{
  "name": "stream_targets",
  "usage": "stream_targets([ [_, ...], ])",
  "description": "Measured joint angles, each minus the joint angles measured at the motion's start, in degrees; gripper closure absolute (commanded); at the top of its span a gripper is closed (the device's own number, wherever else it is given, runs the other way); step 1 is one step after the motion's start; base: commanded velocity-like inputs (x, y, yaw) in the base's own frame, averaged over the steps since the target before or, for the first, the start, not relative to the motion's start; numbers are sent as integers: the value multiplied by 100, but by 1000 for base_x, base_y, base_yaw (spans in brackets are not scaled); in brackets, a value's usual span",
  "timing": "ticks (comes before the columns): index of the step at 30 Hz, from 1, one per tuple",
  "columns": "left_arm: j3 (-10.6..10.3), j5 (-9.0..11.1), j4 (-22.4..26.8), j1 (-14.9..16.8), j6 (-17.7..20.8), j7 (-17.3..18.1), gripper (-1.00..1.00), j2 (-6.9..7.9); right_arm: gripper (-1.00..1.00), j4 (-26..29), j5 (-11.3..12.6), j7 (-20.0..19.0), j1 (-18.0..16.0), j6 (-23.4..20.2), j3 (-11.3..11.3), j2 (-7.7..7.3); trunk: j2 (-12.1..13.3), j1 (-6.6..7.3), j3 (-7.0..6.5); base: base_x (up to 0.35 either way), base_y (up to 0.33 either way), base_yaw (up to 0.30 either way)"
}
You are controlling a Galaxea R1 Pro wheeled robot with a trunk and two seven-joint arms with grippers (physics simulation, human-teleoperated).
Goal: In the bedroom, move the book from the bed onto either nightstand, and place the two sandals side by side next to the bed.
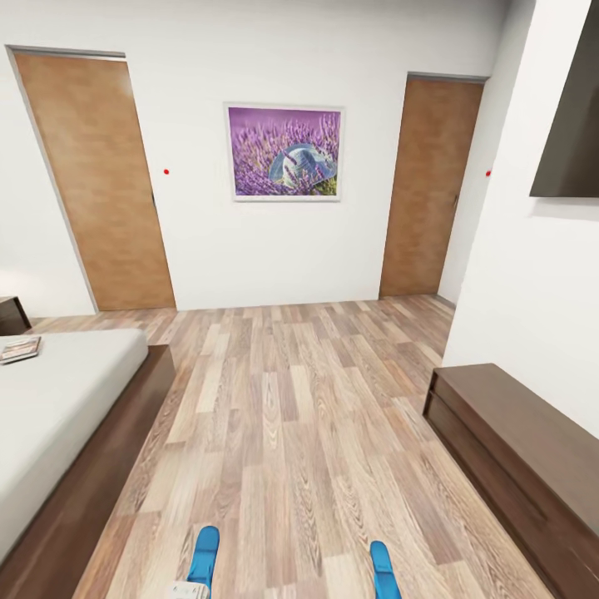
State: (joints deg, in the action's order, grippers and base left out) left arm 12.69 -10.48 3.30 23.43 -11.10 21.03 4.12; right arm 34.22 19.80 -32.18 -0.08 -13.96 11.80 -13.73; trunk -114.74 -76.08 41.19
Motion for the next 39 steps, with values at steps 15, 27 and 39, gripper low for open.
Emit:
stream_targets([
  [15,0,0,0,-1,0,0,100,0,-100,0,0,0,0,0,0,0,0,0,0,129,0,0],
  [27,0,0,0,0,0,0,100,0,-100,0,0,0,0,0,0,0,0,0,0,157,25,0],
  [39,0,0,0,-2,0,-8,100,-43,-100,1,0,0,0,0,-1,0,0,0,0,123,0,0],
])
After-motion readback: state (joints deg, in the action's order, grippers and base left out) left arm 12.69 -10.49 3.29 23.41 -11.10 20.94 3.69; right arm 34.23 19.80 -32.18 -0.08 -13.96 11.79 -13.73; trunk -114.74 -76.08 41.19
